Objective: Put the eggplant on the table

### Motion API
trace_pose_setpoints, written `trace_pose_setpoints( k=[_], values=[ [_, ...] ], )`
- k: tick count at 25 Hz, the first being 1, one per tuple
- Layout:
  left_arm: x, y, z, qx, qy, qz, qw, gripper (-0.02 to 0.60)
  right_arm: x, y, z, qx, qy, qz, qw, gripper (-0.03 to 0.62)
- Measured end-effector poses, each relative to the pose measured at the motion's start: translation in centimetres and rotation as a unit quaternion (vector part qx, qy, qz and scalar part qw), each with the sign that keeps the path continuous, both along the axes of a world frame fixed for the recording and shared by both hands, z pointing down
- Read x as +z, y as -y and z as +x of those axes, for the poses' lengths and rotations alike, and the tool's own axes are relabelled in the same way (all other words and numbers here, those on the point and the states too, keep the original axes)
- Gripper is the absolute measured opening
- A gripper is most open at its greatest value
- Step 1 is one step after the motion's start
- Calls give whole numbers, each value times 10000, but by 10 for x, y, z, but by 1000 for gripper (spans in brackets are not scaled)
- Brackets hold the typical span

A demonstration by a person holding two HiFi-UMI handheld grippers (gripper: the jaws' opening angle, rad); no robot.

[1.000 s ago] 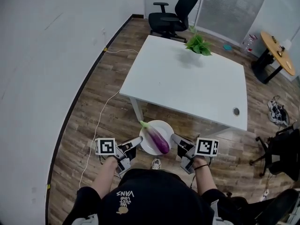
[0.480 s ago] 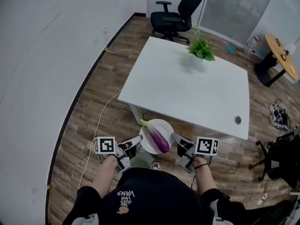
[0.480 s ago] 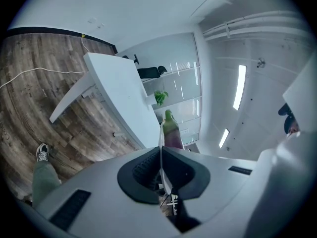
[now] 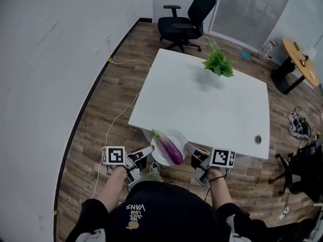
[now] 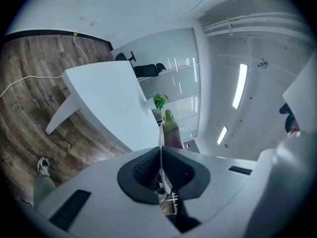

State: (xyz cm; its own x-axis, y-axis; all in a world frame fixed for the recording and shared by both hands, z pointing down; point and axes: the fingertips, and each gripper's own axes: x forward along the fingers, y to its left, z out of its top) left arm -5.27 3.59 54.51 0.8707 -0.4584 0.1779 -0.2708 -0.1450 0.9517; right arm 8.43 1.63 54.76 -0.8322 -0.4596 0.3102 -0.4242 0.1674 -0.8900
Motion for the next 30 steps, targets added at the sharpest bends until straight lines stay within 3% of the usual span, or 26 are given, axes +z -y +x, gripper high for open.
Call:
trace_pose_setpoints(
  k=[14,30],
  values=[
    [0,74,-40,317,75,-3,9995,23,1,67,-38,375,29,12,9993,35],
    [3,150,-21,9,8,-35,10000,22,0,150,-21,38,-40,23,10000,35]
  ],
)
